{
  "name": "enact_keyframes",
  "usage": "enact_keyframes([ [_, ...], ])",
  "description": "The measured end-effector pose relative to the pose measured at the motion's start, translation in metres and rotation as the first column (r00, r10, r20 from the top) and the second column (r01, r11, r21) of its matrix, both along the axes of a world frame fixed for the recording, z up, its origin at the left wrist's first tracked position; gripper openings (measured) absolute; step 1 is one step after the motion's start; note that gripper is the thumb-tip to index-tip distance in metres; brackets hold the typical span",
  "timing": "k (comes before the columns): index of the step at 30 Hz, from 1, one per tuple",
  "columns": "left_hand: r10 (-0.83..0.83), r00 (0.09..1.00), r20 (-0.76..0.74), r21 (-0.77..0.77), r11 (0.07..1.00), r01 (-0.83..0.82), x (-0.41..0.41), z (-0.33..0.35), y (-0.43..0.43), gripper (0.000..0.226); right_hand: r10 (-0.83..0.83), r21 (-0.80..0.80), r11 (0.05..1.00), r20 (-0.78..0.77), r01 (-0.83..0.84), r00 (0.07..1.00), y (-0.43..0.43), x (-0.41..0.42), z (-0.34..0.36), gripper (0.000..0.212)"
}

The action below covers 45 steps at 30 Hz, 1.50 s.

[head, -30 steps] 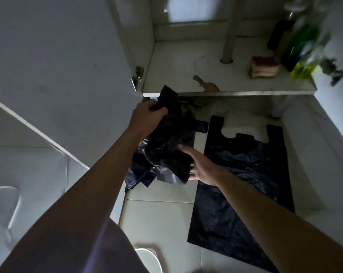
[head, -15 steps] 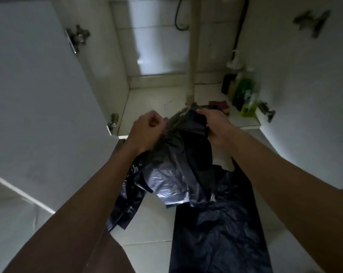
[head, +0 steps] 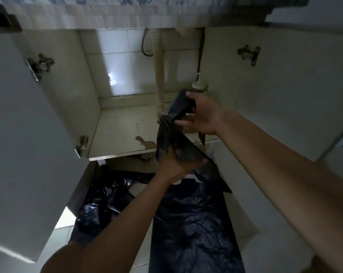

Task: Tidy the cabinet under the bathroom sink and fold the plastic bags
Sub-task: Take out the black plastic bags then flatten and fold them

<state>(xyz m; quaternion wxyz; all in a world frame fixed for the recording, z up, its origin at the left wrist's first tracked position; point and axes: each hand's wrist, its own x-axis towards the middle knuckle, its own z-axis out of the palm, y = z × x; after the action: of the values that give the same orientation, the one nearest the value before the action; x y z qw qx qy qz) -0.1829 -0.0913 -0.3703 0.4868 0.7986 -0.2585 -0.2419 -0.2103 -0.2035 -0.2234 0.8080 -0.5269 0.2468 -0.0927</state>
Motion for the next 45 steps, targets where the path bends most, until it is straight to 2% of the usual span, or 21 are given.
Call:
enact_keyframes([
  [3, 0.136, 0.987, -0.083, -0.292, 0.944, -0.154, -0.025, 0.010, -0.010, 0.084, -0.043, -0.023, 0.999, 0.012, 0.043, 0.999, -0.008, -0.011, 0.006, 0.044],
  [5, 0.182, 0.983, 0.003, -0.383, 0.909, -0.167, -0.036, 0.012, -0.012, 0.100, -0.106, -0.015, 0.994, 0.030, 0.106, 0.994, -0.013, -0.016, 0.009, 0.046],
  [7, 0.191, 0.981, 0.045, -0.337, 0.927, -0.166, -0.044, 0.010, -0.014, 0.120, -0.133, 0.015, 0.991, 0.046, 0.132, 0.990, -0.019, -0.023, 0.010, 0.050],
  [9, 0.227, 0.967, 0.118, -0.173, 0.963, -0.205, -0.048, 0.007, -0.017, 0.113, -0.119, 0.058, 0.992, 0.048, 0.116, 0.992, -0.020, -0.029, 0.010, 0.055],
  [12, 0.250, 0.936, 0.249, 0.017, 0.965, -0.262, -0.039, -0.004, -0.010, 0.043, -0.130, 0.110, 0.986, 0.061, 0.123, 0.990, -0.018, -0.037, 0.017, 0.055],
  [14, 0.303, 0.907, 0.293, 0.063, 0.940, -0.334, -0.022, -0.008, 0.005, 0.019, -0.186, 0.097, 0.979, 0.068, 0.179, 0.980, -0.022, -0.047, 0.022, 0.050],
  [17, 0.397, 0.851, 0.344, 0.036, 0.900, -0.435, 0.009, 0.006, 0.030, 0.019, -0.295, -0.034, 0.955, 0.018, 0.295, 0.955, -0.039, -0.060, 0.018, 0.029],
  [20, 0.454, 0.783, 0.426, -0.039, 0.874, -0.485, 0.035, 0.045, 0.046, 0.018, -0.288, -0.297, 0.927, -0.166, 0.230, 0.943, -0.057, -0.073, -0.002, 0.047],
  [22, 0.421, 0.748, 0.513, -0.052, 0.885, -0.462, 0.050, 0.074, 0.049, 0.012, -0.330, -0.533, 0.833, -0.264, 0.149, 0.906, -0.060, -0.078, -0.018, 0.068],
  [23, 0.361, 0.741, 0.566, -0.012, 0.902, -0.431, 0.056, 0.086, 0.047, 0.011, -0.390, -0.664, 0.736, -0.259, 0.130, 0.884, -0.059, -0.081, -0.026, 0.069],
  [25, 0.193, 0.739, 0.646, 0.128, 0.926, -0.355, 0.060, 0.114, 0.041, 0.016, -0.458, -0.876, 0.466, -0.121, 0.122, 0.881, -0.054, -0.082, -0.039, 0.059],
  [26, 0.116, 0.731, 0.672, 0.186, 0.929, -0.320, 0.059, 0.126, 0.036, 0.023, -0.402, -0.919, 0.374, -0.043, 0.121, 0.915, -0.051, -0.081, -0.047, 0.056],
  [28, 0.014, 0.701, 0.713, 0.230, 0.940, -0.253, 0.050, 0.149, 0.023, 0.029, -0.155, -0.951, 0.306, -0.010, 0.038, 0.988, -0.038, -0.077, -0.056, 0.074],
  [30, -0.056, 0.681, 0.730, 0.241, 0.953, -0.181, 0.038, 0.166, 0.011, 0.026, -0.034, -0.956, 0.294, -0.033, -0.022, 0.999, -0.027, -0.069, -0.065, 0.089],
  [31, -0.084, 0.681, 0.728, 0.247, 0.958, -0.146, 0.033, 0.172, 0.006, 0.024, -0.018, -0.954, 0.301, -0.005, 0.000, 1.000, -0.024, -0.065, -0.070, 0.076],
  [33, -0.117, 0.680, 0.724, 0.255, 0.961, -0.105, 0.027, 0.182, 0.001, 0.022, -0.047, -0.945, 0.315, 0.079, 0.090, 0.996, -0.021, -0.058, -0.075, 0.032],
  [34, -0.123, 0.680, 0.723, 0.260, 0.960, -0.103, 0.026, 0.184, 0.001, 0.023, -0.060, -0.939, 0.329, 0.084, 0.099, 0.995, -0.021, -0.058, -0.076, 0.021],
  [38, -0.039, 0.676, 0.736, 0.207, 0.963, -0.170, 0.038, 0.187, 0.013, 0.039, -0.092, -0.946, 0.319, 0.023, 0.051, 0.995, -0.037, -0.064, -0.076, 0.010],
  [40, 0.013, 0.676, 0.737, 0.143, 0.974, -0.174, 0.043, 0.187, 0.017, 0.029, -0.094, -0.946, 0.325, -0.012, 0.019, 0.995, -0.043, -0.067, -0.073, 0.005],
  [44, 0.027, 0.694, 0.720, 0.032, 0.997, -0.073, 0.039, 0.188, 0.013, 0.031, -0.072, -0.890, 0.424, 0.149, 0.165, 0.986, -0.030, -0.061, -0.050, 0.016],
  [45, 0.037, 0.696, 0.717, -0.004, 0.999, -0.049, 0.037, 0.189, 0.012, 0.030, -0.094, -0.879, 0.431, 0.181, 0.204, 0.979, -0.028, -0.058, -0.044, 0.011],
])
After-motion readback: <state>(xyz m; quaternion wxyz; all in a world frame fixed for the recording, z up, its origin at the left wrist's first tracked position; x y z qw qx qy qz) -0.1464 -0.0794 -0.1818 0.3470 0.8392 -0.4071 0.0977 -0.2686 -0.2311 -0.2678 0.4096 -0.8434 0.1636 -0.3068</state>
